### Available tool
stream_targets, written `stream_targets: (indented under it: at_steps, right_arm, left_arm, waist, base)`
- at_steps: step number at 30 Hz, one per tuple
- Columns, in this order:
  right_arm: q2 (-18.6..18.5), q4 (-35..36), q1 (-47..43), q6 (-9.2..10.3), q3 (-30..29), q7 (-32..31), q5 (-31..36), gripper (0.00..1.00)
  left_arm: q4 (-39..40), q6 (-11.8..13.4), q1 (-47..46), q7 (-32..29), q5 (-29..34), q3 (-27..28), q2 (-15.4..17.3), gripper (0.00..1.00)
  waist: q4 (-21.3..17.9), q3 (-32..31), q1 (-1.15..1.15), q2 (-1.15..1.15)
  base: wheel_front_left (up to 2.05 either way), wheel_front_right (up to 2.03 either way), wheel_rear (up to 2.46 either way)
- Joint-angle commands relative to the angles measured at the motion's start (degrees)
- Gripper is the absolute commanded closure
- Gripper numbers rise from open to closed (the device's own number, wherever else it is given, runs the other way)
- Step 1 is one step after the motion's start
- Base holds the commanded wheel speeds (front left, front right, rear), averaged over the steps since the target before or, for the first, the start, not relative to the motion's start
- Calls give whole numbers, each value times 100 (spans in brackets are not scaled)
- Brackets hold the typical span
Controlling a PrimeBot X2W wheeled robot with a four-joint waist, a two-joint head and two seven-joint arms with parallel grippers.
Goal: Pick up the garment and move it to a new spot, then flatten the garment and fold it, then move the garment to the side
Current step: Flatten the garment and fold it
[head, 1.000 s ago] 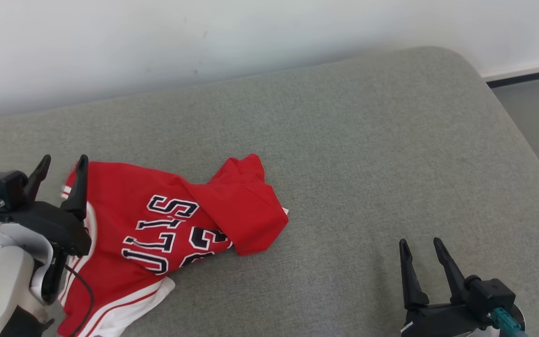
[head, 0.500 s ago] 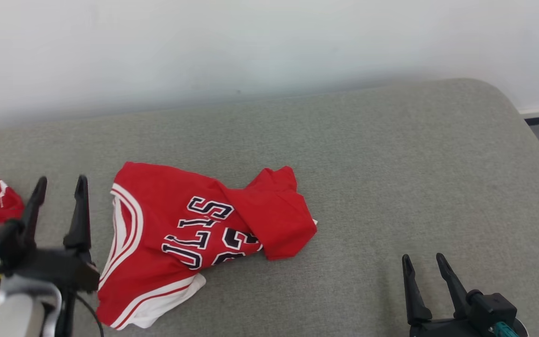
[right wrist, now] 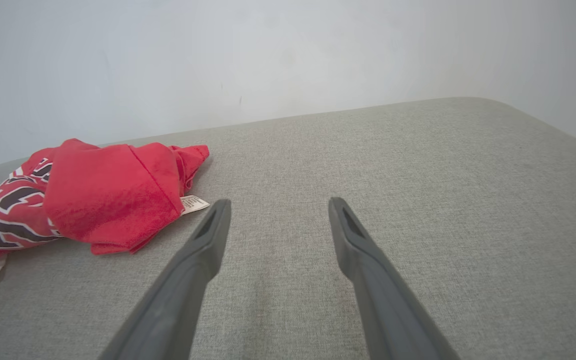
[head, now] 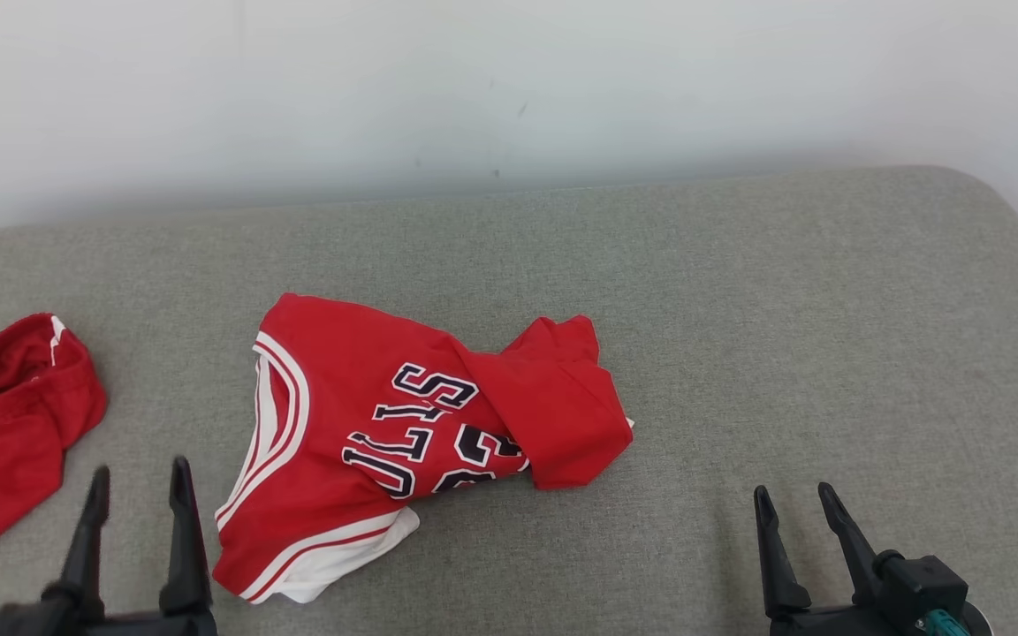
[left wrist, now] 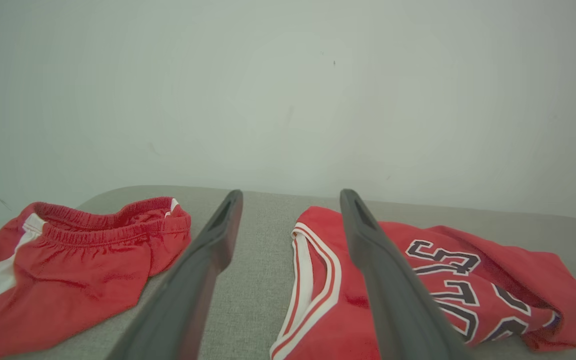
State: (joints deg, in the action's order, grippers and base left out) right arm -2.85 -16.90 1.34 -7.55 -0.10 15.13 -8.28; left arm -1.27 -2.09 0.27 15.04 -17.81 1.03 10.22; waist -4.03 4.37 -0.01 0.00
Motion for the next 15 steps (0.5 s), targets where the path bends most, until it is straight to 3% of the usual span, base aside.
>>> stream_targets:
  at_steps: [1, 8, 15]
  right_arm:
    - [-5, -7, 39, 13, -5, 10, 18, 0]
    - [-4, -105, 58, 13, 27, 10, -9, 0]
    - [-4, -235, 65, 13, 137, 10, -90, 0]
  left_arm:
    - [7, -55, 125, 12, 79, 78, -95, 0]
    - [-307, -337, 296, 12, 343, 416, -535, 0]
    - [-476, -447, 215, 12, 485, 569, -670, 0]
  waist:
    - [22, 8, 1, 0]
    - [108, 4, 1, 0]
    - [147, 5, 1, 0]
  base:
    - [0, 0, 0]
    - [0, 0, 0]
    - [0, 0, 0]
